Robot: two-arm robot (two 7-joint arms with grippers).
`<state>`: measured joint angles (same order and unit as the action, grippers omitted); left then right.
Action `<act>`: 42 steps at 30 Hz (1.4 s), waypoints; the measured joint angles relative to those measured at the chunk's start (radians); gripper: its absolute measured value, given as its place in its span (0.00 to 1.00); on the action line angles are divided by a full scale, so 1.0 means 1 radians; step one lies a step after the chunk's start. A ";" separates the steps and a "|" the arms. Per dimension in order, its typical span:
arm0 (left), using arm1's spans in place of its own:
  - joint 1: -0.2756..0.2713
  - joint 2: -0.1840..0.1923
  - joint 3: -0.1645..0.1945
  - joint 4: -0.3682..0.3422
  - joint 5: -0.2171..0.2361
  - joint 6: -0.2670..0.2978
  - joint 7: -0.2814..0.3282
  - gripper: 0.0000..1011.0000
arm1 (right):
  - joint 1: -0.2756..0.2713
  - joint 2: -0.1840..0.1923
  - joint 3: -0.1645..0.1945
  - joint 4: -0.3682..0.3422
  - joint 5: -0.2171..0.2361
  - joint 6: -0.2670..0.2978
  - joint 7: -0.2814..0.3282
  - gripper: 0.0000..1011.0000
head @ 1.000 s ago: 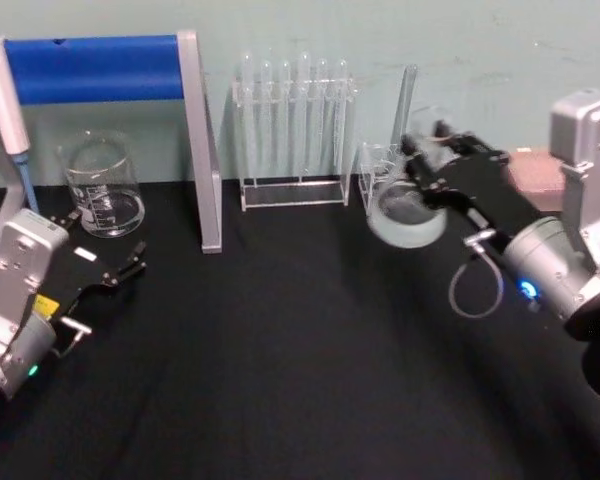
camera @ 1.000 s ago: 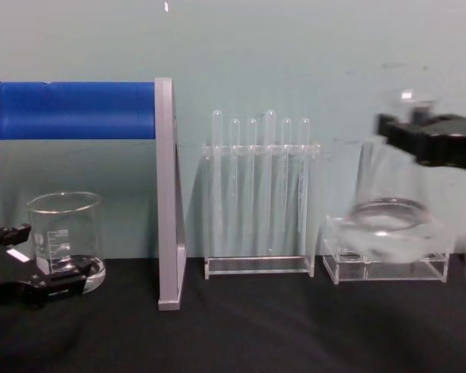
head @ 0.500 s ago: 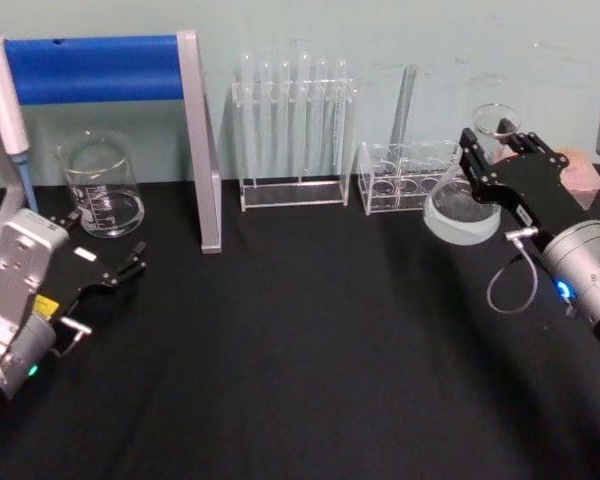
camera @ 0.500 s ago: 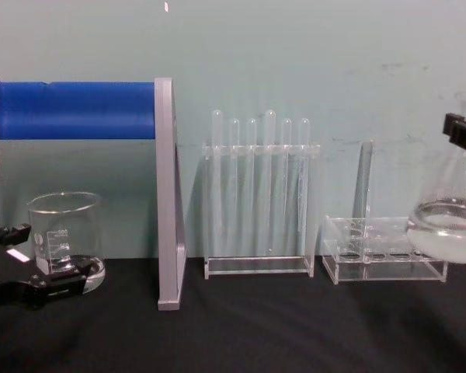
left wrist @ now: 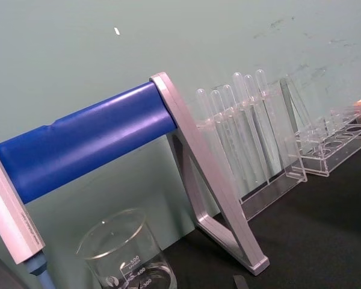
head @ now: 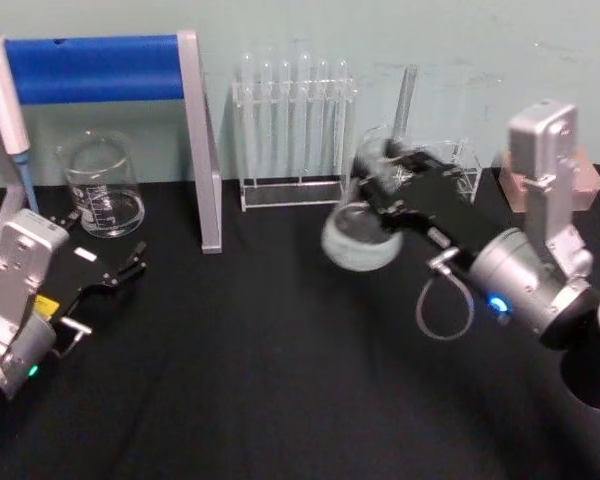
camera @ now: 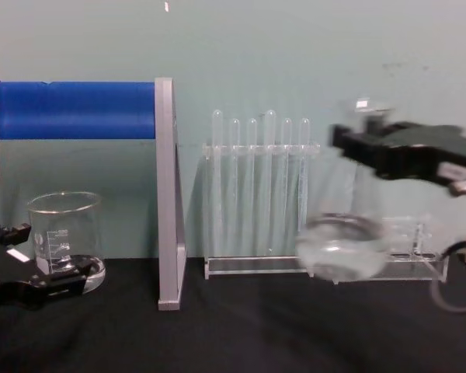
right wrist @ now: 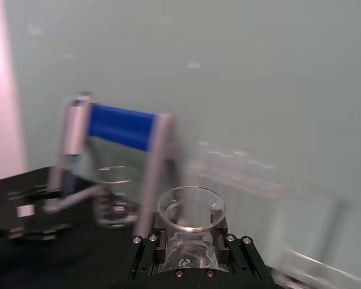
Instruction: Grasp the erlenmeyer flask with one hand, shake it three times, then place it back.
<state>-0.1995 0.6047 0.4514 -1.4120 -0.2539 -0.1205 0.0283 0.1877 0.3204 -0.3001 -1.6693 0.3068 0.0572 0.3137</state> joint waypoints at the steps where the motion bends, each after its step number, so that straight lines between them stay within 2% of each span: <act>1: 0.000 0.000 0.000 0.000 0.000 0.000 0.000 0.99 | 0.005 0.001 -0.008 0.003 0.003 -0.002 0.016 0.45; 6: 0.000 0.000 0.000 0.000 0.000 0.000 0.000 0.99 | 0.045 0.008 -0.075 0.026 0.027 -0.015 0.111 0.45; 9: 0.000 0.000 0.000 0.000 0.000 0.000 0.000 0.99 | 0.060 0.011 -0.100 0.034 0.037 -0.019 0.134 0.45; 15: 0.000 0.000 0.000 0.000 0.000 0.000 0.000 0.99 | 0.074 0.020 -0.126 0.040 0.053 -0.019 0.146 0.45; 20: 0.000 0.000 0.000 0.000 0.000 0.000 0.000 0.99 | 0.069 0.027 -0.121 0.038 0.058 -0.021 0.120 0.45; 26: 0.000 0.000 0.000 0.000 0.000 0.000 0.000 0.99 | 0.040 0.032 -0.075 0.020 0.057 -0.020 0.043 0.45; 35: 0.000 0.000 0.000 0.000 0.000 0.000 0.000 0.99 | -0.069 0.024 0.074 -0.051 0.000 0.001 -0.168 0.45; 36: 0.000 0.000 0.000 0.000 0.000 0.000 0.000 0.99 | -0.069 0.024 0.074 -0.051 0.000 0.001 -0.168 0.45; 37: 0.000 0.000 0.000 0.000 0.000 0.000 0.000 0.99 | -0.092 0.021 0.102 -0.067 -0.011 0.006 -0.201 0.45; 38: 0.000 0.000 0.000 0.000 0.000 0.000 0.000 0.99 | -0.092 0.021 0.102 -0.067 -0.011 0.006 -0.201 0.45; 42: 0.000 0.000 0.000 0.000 0.000 0.000 0.000 0.99 | -0.126 0.014 0.141 -0.089 -0.026 0.013 -0.239 0.45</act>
<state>-0.1996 0.6047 0.4514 -1.4120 -0.2539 -0.1205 0.0283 0.0615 0.3341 -0.1586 -1.7586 0.2809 0.0705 0.0745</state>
